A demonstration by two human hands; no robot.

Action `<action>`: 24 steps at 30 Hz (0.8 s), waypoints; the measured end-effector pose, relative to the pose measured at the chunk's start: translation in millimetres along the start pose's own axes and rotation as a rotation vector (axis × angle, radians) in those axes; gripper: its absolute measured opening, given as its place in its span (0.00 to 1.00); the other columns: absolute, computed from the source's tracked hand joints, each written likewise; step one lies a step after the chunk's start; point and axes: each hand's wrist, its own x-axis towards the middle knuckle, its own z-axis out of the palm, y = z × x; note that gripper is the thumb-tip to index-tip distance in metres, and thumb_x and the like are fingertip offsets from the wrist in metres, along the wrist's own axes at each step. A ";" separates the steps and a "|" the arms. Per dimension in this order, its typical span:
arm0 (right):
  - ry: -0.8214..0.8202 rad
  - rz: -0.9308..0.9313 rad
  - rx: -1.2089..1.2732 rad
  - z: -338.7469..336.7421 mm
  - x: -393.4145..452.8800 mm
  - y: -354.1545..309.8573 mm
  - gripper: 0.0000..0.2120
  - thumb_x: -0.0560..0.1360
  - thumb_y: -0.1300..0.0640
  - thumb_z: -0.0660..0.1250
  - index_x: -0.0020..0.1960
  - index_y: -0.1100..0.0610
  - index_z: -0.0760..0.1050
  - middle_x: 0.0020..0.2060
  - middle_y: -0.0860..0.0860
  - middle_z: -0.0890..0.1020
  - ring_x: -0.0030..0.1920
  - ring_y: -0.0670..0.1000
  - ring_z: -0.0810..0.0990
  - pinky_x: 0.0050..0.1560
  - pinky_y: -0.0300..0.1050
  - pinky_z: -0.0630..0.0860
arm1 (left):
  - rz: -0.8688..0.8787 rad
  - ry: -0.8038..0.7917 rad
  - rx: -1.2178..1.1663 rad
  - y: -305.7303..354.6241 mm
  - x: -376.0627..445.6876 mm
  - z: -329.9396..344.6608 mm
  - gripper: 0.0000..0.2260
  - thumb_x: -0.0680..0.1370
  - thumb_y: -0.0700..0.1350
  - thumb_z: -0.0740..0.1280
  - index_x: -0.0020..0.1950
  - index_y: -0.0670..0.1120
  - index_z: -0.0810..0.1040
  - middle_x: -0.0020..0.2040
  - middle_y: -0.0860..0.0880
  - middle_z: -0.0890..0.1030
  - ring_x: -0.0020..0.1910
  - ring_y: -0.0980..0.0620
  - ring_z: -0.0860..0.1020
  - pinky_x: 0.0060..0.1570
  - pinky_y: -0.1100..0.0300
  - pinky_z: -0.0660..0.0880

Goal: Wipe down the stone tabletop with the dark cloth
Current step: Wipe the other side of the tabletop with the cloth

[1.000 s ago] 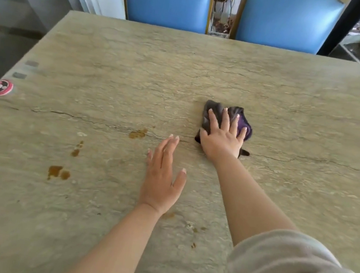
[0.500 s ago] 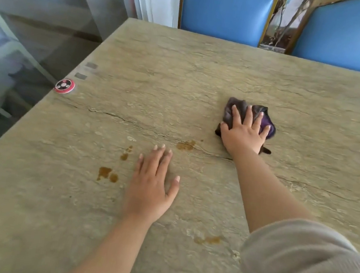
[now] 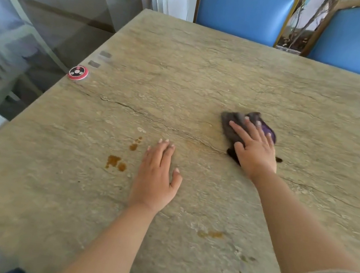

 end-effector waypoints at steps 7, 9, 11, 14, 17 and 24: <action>-0.066 -0.187 -0.114 36.9 -65.5 -60.1 0.29 0.76 0.44 0.50 0.76 0.35 0.47 0.78 0.41 0.45 0.77 0.48 0.38 0.76 0.54 0.36 | -0.002 0.027 -0.088 0.3 0.5 -1.1 0.27 0.77 0.49 0.50 0.72 0.39 0.68 0.74 0.42 0.67 0.76 0.45 0.60 0.76 0.48 0.54; -0.157 -0.446 -0.153 29.1 -66.7 -40.9 0.29 0.74 0.42 0.46 0.75 0.33 0.48 0.77 0.39 0.47 0.77 0.45 0.38 0.76 0.54 0.37 | -0.008 0.025 -0.093 0.7 -0.3 -1.2 0.27 0.77 0.49 0.48 0.73 0.39 0.67 0.75 0.43 0.65 0.77 0.46 0.58 0.77 0.50 0.52; -0.182 -0.535 -0.225 18.7 -47.1 -17.5 0.28 0.74 0.42 0.45 0.74 0.31 0.48 0.77 0.39 0.47 0.77 0.46 0.39 0.76 0.54 0.38 | -0.005 0.020 -0.082 0.6 -0.9 -1.1 0.28 0.78 0.49 0.47 0.74 0.39 0.66 0.75 0.44 0.64 0.77 0.47 0.56 0.77 0.52 0.49; -0.057 -0.239 -0.198 11.2 -3.0 -10.1 0.27 0.77 0.44 0.49 0.75 0.33 0.48 0.78 0.42 0.47 0.78 0.49 0.41 0.76 0.55 0.39 | 0.000 0.010 -0.048 0.3 -1.2 -0.1 0.28 0.78 0.50 0.46 0.75 0.39 0.64 0.76 0.44 0.62 0.77 0.48 0.55 0.77 0.53 0.48; -0.010 0.072 -0.129 19.5 24.6 -43.7 0.28 0.78 0.44 0.50 0.76 0.36 0.47 0.79 0.45 0.45 0.78 0.52 0.39 0.75 0.58 0.38 | -0.002 0.000 -0.031 0.4 -0.2 0.6 0.29 0.78 0.50 0.45 0.76 0.39 0.62 0.77 0.44 0.61 0.78 0.48 0.54 0.77 0.53 0.48; -0.065 -0.363 -0.104 42.9 -37.3 -77.0 0.27 0.78 0.45 0.53 0.76 0.38 0.51 0.78 0.44 0.49 0.78 0.50 0.41 0.76 0.56 0.39 | -0.084 0.014 -0.203 1.9 -2.4 -1.4 0.30 0.77 0.51 0.43 0.78 0.42 0.55 0.78 0.44 0.57 0.78 0.47 0.54 0.76 0.49 0.54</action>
